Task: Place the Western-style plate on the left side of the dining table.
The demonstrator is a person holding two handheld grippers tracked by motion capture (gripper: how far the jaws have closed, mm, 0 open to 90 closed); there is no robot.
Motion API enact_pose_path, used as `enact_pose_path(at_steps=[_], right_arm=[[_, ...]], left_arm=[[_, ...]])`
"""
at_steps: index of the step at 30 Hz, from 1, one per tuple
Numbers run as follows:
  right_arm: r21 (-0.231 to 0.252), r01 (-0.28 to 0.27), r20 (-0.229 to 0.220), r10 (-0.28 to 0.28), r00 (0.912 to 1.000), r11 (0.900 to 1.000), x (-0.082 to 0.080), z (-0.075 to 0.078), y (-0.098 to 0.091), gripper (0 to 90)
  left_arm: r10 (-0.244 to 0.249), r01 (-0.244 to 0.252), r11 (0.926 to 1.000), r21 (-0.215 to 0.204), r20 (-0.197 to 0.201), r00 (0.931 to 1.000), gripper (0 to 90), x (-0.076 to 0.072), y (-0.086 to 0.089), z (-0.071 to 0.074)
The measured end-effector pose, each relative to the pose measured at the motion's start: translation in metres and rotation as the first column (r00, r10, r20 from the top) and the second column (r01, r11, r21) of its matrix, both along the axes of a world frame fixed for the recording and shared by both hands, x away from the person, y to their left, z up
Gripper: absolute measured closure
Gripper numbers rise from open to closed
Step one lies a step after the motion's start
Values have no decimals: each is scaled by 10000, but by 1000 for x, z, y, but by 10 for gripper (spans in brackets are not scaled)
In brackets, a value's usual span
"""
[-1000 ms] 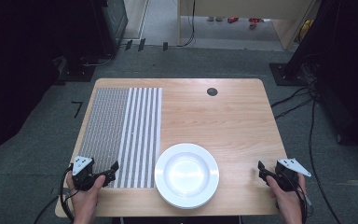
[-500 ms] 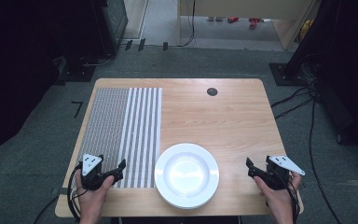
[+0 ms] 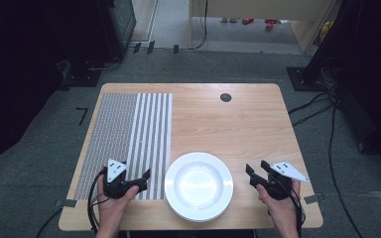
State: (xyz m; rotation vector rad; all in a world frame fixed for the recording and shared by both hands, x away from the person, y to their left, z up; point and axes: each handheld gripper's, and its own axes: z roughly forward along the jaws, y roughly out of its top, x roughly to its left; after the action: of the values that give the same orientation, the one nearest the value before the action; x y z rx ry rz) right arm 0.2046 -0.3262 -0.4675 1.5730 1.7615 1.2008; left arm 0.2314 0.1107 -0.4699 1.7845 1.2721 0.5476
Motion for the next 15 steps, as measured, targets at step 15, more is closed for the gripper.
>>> enact_pose_path(at_steps=[15], right_arm=[[1609,-204,-1190,399,9921,9868,4,-9,24,560]], left_arm=[[-795,794,9968,-112,-80,9968,99,-9,-35,-6]])
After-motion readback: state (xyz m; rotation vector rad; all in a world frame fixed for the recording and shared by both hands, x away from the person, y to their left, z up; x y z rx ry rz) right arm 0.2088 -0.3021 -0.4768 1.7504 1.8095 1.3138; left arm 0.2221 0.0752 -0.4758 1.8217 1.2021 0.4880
